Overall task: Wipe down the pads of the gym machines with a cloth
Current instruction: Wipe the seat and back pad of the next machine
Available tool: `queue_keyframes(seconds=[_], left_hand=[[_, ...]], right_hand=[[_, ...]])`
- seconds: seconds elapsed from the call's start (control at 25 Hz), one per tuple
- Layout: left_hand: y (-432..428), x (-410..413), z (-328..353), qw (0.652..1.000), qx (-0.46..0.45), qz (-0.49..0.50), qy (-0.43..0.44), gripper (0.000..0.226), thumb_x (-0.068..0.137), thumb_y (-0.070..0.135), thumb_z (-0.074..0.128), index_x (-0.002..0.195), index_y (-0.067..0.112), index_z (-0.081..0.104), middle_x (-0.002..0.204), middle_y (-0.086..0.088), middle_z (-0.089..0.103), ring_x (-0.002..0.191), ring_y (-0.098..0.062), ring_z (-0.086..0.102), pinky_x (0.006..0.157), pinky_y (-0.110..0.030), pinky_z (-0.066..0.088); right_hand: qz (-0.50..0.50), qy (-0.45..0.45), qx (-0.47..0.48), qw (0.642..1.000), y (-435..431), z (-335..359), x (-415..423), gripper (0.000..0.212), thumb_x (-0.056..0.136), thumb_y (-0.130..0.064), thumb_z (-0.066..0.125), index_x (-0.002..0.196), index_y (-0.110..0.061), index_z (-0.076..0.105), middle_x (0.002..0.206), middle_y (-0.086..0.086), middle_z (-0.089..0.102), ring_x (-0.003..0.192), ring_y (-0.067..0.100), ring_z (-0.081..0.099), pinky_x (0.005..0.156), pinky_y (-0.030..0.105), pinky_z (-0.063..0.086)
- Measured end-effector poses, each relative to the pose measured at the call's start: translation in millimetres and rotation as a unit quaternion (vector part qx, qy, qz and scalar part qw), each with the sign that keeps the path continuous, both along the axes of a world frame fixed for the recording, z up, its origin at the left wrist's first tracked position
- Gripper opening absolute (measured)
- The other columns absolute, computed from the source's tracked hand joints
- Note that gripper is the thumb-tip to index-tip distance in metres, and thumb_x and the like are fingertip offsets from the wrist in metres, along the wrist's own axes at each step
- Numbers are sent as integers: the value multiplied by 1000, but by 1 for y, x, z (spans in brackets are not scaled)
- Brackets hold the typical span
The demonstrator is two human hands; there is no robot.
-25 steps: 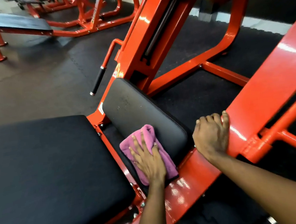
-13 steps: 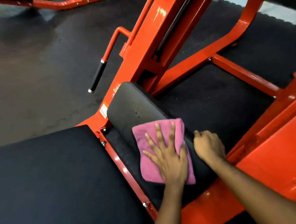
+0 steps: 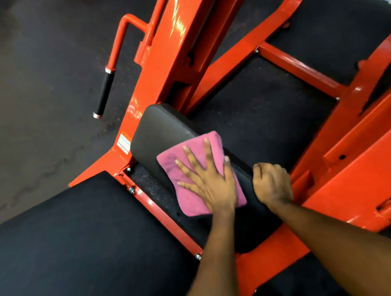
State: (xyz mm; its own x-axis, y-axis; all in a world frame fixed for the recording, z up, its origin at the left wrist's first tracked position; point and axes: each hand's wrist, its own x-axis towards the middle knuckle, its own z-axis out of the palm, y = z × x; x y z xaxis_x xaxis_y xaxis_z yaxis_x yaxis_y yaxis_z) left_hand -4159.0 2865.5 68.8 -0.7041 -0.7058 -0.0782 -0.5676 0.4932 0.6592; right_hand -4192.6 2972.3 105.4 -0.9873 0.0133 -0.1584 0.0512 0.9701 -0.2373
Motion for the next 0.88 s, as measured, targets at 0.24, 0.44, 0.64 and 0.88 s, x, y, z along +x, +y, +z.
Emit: queue_keyframes(seconds=[0.24, 0.44, 0.64, 0.88], left_hand=[[1, 15, 0, 997, 21, -62, -31, 66, 91, 66, 34, 153, 52, 16, 165, 5, -21, 149, -34, -25, 111, -76, -2], [-71, -53, 13, 999, 48, 13, -3, 61, 96, 62, 37, 152, 55, 15, 164, 10, -23, 149, -33, -25, 107, -80, 1], [-9, 17, -12, 998, 54, 6, -10, 67, 91, 75, 8, 152, 53, -12, 166, 5, -19, 151, -26, -22, 113, -75, -1], [-84, 6, -39, 965, 200, 171, -9, 70, 100, 57, 37, 149, 49, -13, 167, 8, -9, 154, -25, -8, 120, -62, 5]], right_hand=[[14, -9, -5, 1000, 4, 1, -3, 33, 100, -26, 45, 95, -11, 74, 99, 24, 72, 93, 46, 66, 81, 47, 51], [28, -30, -6, 999, 4, 5, -3, 38, 103, -32, 41, 96, -14, 73, 98, 20, 73, 93, 42, 66, 79, 43, 50], [51, -88, -40, 994, -23, 14, -25, 39, 106, -40, 37, 114, -17, 68, 112, 22, 70, 104, 43, 64, 86, 43, 50], [77, -57, -55, 994, -80, 5, -35, 50, 108, -45, 24, 123, -16, 62, 112, 19, 70, 106, 40, 63, 87, 46, 47]])
